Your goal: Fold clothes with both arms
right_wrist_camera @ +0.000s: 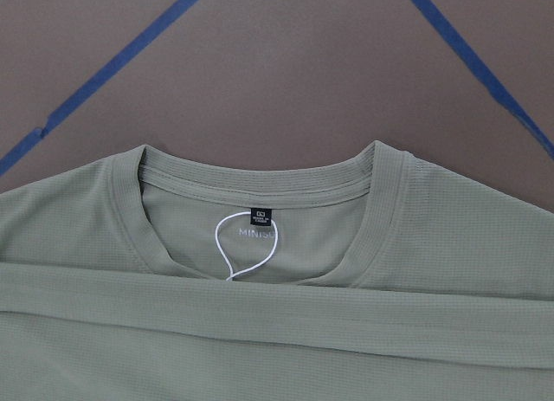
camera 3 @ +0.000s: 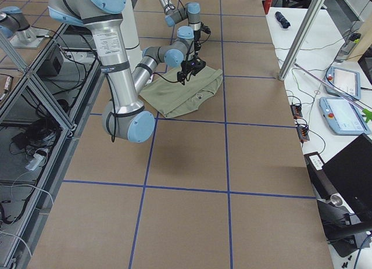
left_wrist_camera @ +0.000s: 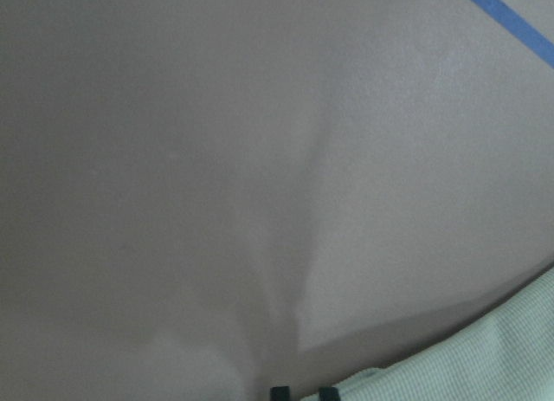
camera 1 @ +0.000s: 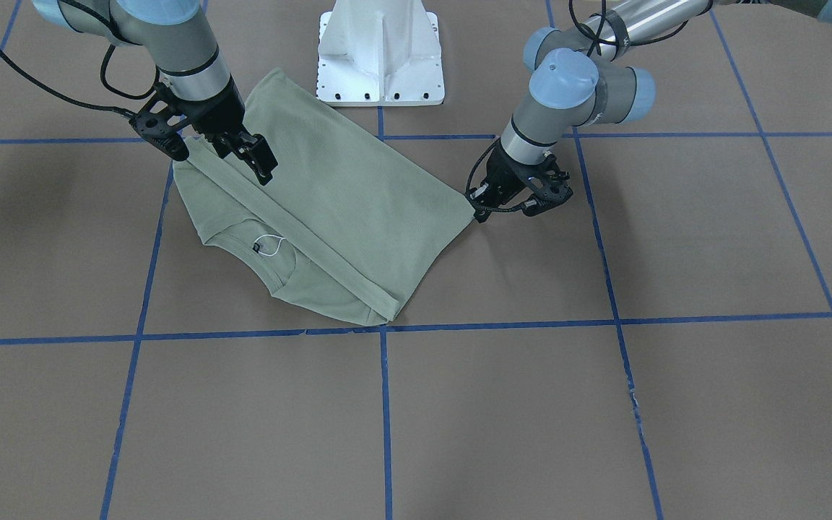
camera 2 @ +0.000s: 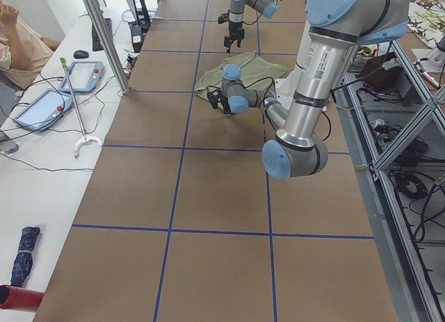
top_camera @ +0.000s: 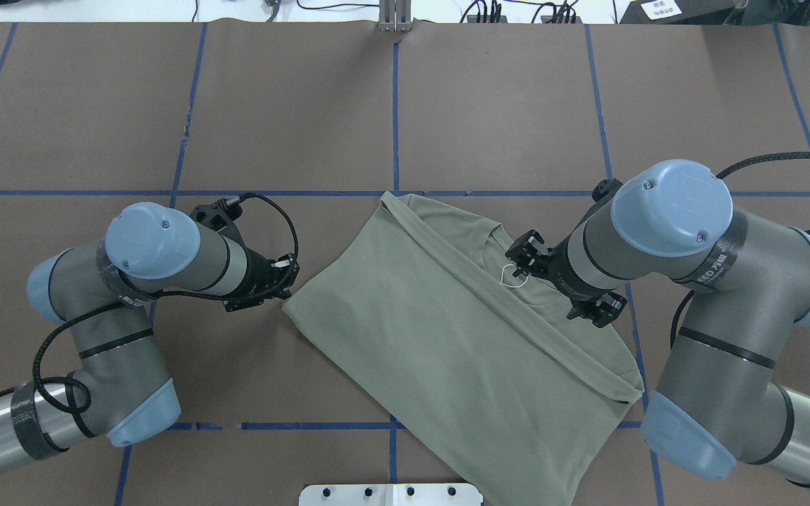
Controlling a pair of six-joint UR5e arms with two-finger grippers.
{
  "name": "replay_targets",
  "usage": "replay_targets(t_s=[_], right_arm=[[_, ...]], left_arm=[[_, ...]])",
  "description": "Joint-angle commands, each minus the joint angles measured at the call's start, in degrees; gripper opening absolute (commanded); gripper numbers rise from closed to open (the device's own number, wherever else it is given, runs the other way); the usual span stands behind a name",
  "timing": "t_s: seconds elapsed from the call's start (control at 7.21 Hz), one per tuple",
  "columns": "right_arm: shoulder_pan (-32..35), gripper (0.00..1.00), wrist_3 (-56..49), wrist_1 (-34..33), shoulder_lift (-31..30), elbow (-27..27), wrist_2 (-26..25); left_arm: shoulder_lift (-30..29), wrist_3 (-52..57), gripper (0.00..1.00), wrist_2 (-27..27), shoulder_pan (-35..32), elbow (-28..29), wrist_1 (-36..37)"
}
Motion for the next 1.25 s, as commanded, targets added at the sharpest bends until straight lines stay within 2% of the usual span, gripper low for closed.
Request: replay_targets(t_s=[0.0,0.14,0.42,0.55,1.11], right_arm=[[-0.02,1.0,0.0,0.0,-0.09,-0.15,-0.01],[-0.02,1.0,0.0,0.0,-0.09,-0.15,-0.02],[-0.11,1.0,0.09,0.0,0.08,-0.15,-0.02],[-0.02,1.0,0.09,0.0,-0.01,-0.15,-0.02],[-0.11,1.0,0.18,0.0,0.08,-0.15,-0.02]], left_arm=[[0.06,0.87,0.0,0.0,-0.39,0.04,0.0],[0.06,1.22,0.0,0.0,-0.66,-0.14,0.35],[-0.21,0.7,0.4,-0.26,-0.14,-1.54,3.67],[-0.21,0.52,0.43,-0.18,0.04,-1.98,4.48],[-0.29,0.25,0.41,-0.18,1.79,-1.64,4.4]])
